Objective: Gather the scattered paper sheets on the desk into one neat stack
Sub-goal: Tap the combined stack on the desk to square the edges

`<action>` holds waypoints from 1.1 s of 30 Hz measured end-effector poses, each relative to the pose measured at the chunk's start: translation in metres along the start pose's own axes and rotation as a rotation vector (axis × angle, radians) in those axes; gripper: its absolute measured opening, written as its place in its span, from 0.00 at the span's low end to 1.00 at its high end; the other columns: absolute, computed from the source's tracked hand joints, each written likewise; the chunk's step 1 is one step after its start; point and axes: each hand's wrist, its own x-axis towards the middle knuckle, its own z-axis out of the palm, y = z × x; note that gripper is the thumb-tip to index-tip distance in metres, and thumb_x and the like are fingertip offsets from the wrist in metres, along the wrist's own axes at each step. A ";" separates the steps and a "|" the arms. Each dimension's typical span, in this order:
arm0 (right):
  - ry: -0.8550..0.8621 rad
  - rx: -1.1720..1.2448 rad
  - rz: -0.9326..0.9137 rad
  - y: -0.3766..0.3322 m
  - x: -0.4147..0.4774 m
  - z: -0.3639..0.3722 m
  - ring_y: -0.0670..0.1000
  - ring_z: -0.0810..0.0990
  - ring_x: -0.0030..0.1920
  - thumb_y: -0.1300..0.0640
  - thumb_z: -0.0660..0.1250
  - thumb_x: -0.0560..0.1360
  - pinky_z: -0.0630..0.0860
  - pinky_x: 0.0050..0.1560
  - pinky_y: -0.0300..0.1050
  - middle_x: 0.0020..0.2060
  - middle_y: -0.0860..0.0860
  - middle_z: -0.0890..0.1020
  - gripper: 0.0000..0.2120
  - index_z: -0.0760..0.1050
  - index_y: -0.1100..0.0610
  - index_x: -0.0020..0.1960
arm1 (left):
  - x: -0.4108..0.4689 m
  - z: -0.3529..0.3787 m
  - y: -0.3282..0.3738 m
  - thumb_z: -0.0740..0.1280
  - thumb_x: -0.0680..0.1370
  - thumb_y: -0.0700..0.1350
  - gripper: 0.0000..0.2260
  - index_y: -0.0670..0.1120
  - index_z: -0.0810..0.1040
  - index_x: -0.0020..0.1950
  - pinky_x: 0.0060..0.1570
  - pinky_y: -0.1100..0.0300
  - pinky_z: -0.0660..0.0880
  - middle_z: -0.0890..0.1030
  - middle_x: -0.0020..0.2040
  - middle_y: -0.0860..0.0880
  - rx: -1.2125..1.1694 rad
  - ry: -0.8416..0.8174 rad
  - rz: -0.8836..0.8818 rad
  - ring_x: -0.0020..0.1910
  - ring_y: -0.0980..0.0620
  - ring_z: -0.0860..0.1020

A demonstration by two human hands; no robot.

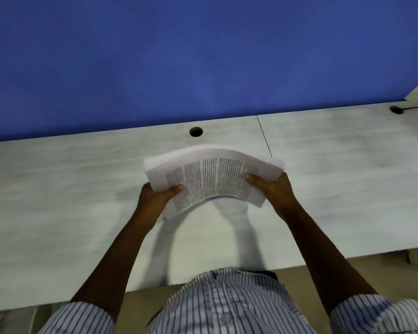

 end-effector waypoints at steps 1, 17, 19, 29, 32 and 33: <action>-0.022 -0.032 0.023 0.005 0.003 -0.001 0.49 0.86 0.49 0.64 0.79 0.67 0.83 0.50 0.45 0.47 0.51 0.87 0.13 0.83 0.54 0.49 | 0.001 -0.003 -0.007 0.78 0.69 0.37 0.16 0.49 0.81 0.53 0.44 0.59 0.80 0.83 0.46 0.56 0.008 0.013 -0.017 0.44 0.57 0.83; -0.194 -0.080 0.146 0.052 0.028 -0.005 0.53 0.85 0.55 0.63 0.80 0.66 0.82 0.55 0.53 0.53 0.52 0.86 0.18 0.83 0.51 0.53 | 0.004 -0.004 -0.026 0.81 0.61 0.46 0.19 0.53 0.82 0.49 0.51 0.41 0.81 0.86 0.49 0.52 -0.011 0.063 -0.113 0.49 0.49 0.83; -0.204 -0.145 0.215 0.063 0.032 -0.007 0.52 0.85 0.54 0.60 0.80 0.67 0.81 0.57 0.57 0.53 0.53 0.86 0.15 0.83 0.50 0.51 | 0.002 -0.001 -0.032 0.82 0.59 0.50 0.22 0.53 0.81 0.51 0.51 0.41 0.81 0.85 0.53 0.48 0.005 0.073 -0.151 0.50 0.49 0.83; -0.494 -0.029 0.578 0.056 0.057 -0.021 0.60 0.84 0.55 0.65 0.71 0.75 0.82 0.53 0.56 0.58 0.60 0.84 0.17 0.78 0.62 0.63 | -0.006 -0.006 -0.028 0.69 0.79 0.45 0.16 0.45 0.79 0.66 0.63 0.43 0.75 0.82 0.62 0.42 -0.223 -0.176 -0.465 0.61 0.41 0.81; -0.517 0.020 0.677 0.061 0.058 -0.029 0.63 0.82 0.59 0.62 0.69 0.76 0.79 0.59 0.59 0.59 0.60 0.83 0.19 0.76 0.62 0.67 | -0.028 -0.001 -0.040 0.67 0.79 0.44 0.17 0.43 0.77 0.68 0.55 0.45 0.80 0.81 0.63 0.41 -0.366 -0.219 -0.598 0.60 0.41 0.81; -0.518 0.072 0.716 0.063 0.058 -0.033 0.63 0.80 0.62 0.61 0.68 0.77 0.76 0.62 0.60 0.61 0.61 0.82 0.20 0.75 0.62 0.68 | -0.034 0.002 -0.044 0.67 0.79 0.43 0.17 0.43 0.77 0.67 0.51 0.47 0.81 0.81 0.63 0.40 -0.388 -0.217 -0.612 0.58 0.42 0.82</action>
